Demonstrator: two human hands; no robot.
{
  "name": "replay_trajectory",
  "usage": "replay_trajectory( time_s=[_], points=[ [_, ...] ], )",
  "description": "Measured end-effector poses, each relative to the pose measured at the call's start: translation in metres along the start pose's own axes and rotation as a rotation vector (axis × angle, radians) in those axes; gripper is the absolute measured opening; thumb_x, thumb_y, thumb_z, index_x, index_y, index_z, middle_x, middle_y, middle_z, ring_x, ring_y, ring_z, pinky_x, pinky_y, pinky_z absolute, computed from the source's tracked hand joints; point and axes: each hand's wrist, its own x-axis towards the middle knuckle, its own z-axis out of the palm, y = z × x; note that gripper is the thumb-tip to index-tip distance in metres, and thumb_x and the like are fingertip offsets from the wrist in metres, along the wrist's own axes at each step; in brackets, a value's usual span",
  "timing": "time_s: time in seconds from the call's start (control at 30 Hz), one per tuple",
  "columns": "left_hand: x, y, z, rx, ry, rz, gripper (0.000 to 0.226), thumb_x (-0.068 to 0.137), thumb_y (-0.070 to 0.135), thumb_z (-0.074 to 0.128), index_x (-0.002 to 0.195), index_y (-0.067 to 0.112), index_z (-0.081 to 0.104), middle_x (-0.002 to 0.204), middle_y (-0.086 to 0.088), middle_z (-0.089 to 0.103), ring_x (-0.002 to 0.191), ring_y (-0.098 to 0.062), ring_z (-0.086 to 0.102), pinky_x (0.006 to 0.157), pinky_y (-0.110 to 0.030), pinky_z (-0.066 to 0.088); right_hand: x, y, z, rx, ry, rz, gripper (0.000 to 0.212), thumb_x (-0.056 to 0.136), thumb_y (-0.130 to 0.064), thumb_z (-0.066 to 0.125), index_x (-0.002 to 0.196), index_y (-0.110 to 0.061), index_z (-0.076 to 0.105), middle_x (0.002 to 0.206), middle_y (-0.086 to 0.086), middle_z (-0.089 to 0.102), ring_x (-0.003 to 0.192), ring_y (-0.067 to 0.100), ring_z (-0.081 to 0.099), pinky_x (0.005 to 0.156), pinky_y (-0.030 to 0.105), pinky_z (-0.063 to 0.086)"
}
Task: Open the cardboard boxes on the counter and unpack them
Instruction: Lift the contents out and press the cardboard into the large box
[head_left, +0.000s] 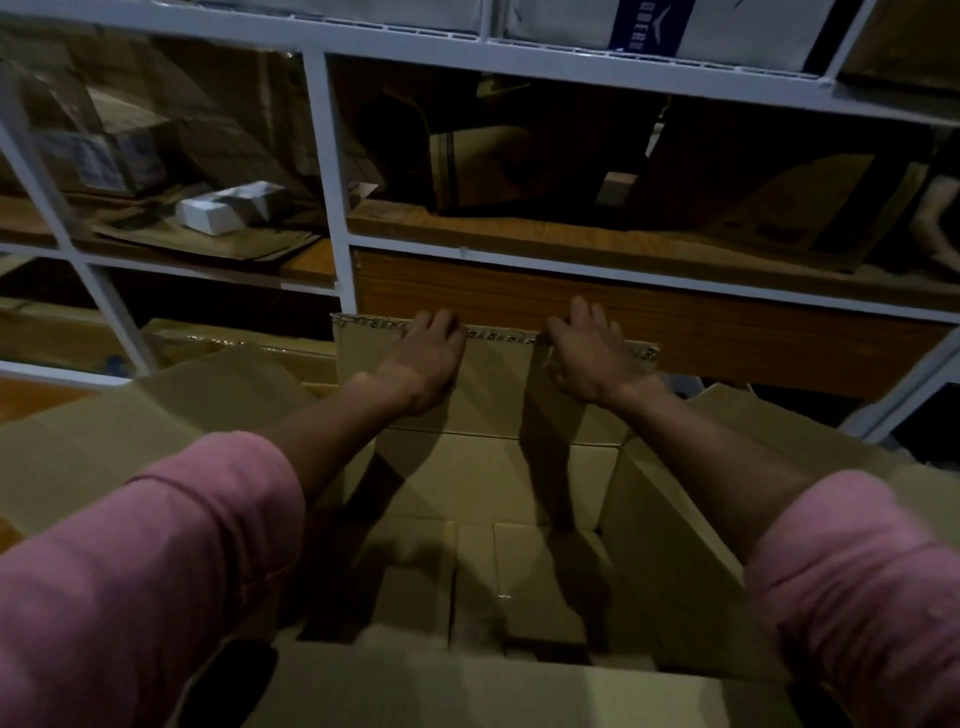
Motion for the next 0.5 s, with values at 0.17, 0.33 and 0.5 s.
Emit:
replay_trajectory(
  time_s=[0.17,0.33,0.5],
  points=[
    [0.0,-0.005,0.004,0.061,0.053,0.013,0.06,0.093,0.023,0.065,0.146,0.019,0.035,0.146,-0.009,0.032,0.134,-0.03,0.033,0.107,-0.051,0.037,-0.001,-0.01,0.014,-0.018,-0.029,0.016,0.039,0.094,-0.031,0.065,0.128,-0.016,0.053,0.127,0.012,0.051,0.116,0.029,0.048,0.095,0.043,0.042],
    [0.001,-0.019,0.004,0.122,0.203,-0.042,0.022,0.099,0.026,0.054,0.119,0.021,0.054,0.116,-0.007,0.057,0.116,-0.029,0.051,0.096,-0.051,0.037,-0.007,-0.015,0.01,0.11,-0.01,-0.002,0.019,0.102,-0.024,0.055,0.119,-0.016,0.05,0.094,0.005,0.065,0.077,0.021,0.062,0.07,0.04,0.055],
    [0.008,-0.037,-0.019,-0.01,0.285,-0.038,0.012,0.101,0.023,0.046,0.112,0.02,0.049,0.081,-0.002,0.055,0.088,-0.031,0.063,0.092,-0.049,0.036,-0.001,-0.009,-0.014,0.126,0.127,-0.027,0.012,0.102,-0.024,0.052,0.107,-0.015,0.045,0.082,0.006,0.06,0.072,0.029,0.059,0.066,0.046,0.047]
  ],
)
